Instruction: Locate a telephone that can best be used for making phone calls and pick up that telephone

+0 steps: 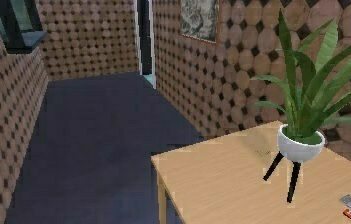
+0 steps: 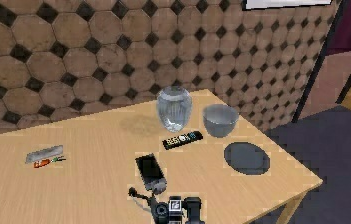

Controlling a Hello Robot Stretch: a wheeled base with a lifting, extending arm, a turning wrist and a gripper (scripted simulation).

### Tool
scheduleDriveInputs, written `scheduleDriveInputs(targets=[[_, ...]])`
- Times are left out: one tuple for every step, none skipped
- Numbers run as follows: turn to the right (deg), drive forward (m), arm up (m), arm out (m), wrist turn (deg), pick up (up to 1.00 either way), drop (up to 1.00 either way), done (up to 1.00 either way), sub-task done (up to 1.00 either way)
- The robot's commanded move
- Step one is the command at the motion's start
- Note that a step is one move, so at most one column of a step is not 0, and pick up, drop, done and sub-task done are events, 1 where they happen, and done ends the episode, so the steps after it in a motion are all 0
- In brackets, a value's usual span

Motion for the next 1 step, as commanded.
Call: scheduleDriveInputs(targets=[[0.0, 0.00, 0.00, 0.00, 0.0, 1.00, 0.00, 0.00, 0.00]])
